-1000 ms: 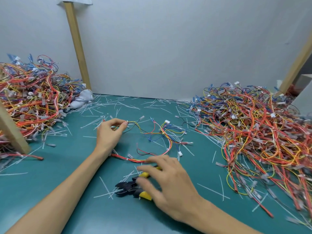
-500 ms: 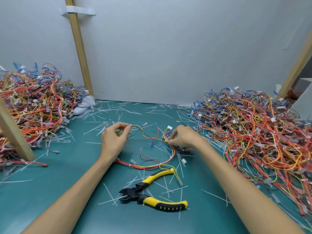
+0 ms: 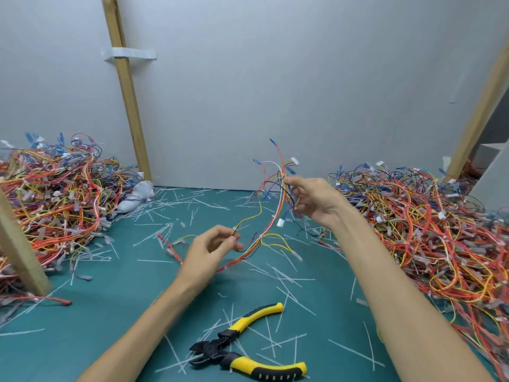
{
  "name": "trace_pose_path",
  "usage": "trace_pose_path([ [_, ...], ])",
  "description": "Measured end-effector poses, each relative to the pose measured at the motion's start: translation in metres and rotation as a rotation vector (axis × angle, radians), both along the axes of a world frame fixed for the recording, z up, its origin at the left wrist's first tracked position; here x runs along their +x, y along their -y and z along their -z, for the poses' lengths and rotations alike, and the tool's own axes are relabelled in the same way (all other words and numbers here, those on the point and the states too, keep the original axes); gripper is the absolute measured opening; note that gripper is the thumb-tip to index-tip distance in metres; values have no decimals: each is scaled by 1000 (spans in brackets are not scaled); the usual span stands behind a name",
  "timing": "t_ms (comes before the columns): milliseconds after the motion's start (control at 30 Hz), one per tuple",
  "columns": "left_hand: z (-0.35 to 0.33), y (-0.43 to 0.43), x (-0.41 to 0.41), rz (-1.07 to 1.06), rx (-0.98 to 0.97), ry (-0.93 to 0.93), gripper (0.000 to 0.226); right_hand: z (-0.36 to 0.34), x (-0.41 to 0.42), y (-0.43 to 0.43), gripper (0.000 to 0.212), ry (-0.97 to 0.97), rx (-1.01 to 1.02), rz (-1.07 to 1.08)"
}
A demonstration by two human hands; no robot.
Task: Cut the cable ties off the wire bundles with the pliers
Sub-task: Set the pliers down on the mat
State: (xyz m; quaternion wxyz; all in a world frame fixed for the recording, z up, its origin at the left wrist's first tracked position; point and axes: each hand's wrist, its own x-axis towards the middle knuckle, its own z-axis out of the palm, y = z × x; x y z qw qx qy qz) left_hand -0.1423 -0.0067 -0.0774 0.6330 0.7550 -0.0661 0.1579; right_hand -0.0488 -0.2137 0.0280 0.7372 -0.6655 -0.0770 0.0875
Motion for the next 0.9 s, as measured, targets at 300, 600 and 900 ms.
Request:
trace_pose_path([
  [300,9,15,-6,278,222,-91,41,17,-9,-13,7,300,109,96],
  [600,16,8,-2,73,408,-1,30,58,-5,7,12,301,83,157],
  [900,17,7,-2,-10,454,-4,27,68,-4,14,11,334,6,191],
])
